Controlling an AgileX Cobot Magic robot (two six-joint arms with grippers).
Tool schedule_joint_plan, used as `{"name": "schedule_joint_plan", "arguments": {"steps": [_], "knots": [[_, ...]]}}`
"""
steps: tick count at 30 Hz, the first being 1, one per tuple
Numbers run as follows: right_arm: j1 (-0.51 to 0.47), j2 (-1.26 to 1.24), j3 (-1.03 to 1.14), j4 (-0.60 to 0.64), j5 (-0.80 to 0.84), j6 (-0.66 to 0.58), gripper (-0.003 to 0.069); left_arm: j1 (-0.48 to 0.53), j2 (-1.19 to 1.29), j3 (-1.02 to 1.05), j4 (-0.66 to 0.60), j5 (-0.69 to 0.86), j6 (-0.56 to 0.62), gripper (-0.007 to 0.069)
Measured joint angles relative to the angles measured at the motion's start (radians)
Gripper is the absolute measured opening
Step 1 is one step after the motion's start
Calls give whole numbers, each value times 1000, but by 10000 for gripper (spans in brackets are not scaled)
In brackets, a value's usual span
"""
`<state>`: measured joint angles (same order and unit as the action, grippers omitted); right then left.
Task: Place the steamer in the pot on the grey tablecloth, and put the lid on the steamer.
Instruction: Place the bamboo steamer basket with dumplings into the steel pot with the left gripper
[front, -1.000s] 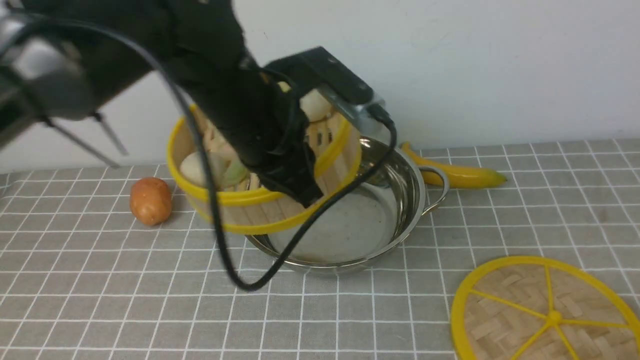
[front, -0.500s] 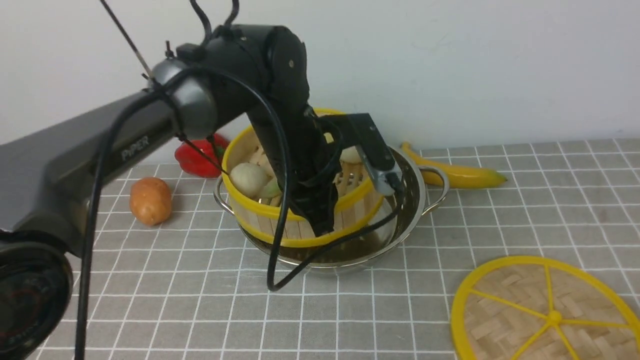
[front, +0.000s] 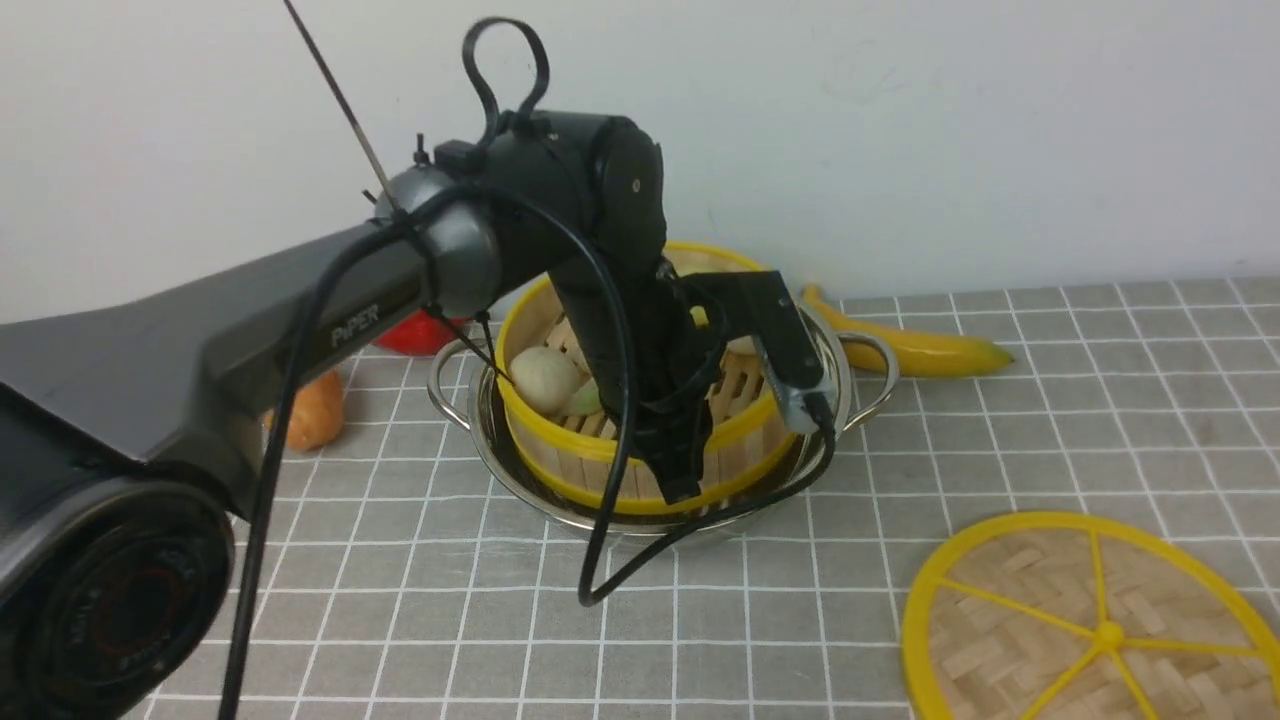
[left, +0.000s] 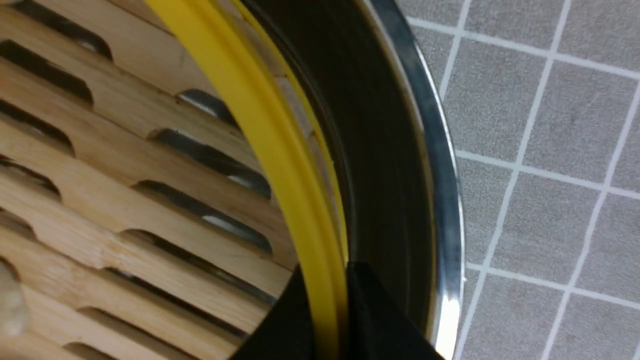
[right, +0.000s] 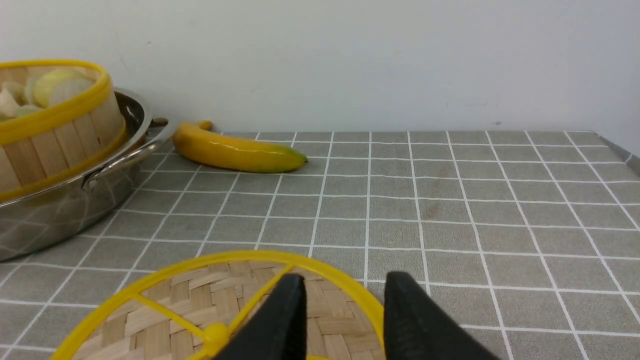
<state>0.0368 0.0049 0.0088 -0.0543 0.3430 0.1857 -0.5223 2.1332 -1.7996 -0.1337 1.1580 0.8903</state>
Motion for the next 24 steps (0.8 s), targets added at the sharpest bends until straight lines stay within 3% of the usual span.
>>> {"name": "schedule_joint_plan", "arguments": {"steps": [15, 21, 23, 24], "knots": [[0, 0, 0, 0, 0, 0, 242, 0, 30, 0, -4, -57, -15, 43], [0, 0, 0, 0, 0, 0, 242, 0, 30, -1, -3, -8, -19, 146], [0, 0, 0, 0, 0, 0, 242, 0, 30, -2, 0, -9, -19, 214], [0, 0, 0, 0, 0, 0, 242, 0, 30, -2, 3, -13, -19, 283]]}}
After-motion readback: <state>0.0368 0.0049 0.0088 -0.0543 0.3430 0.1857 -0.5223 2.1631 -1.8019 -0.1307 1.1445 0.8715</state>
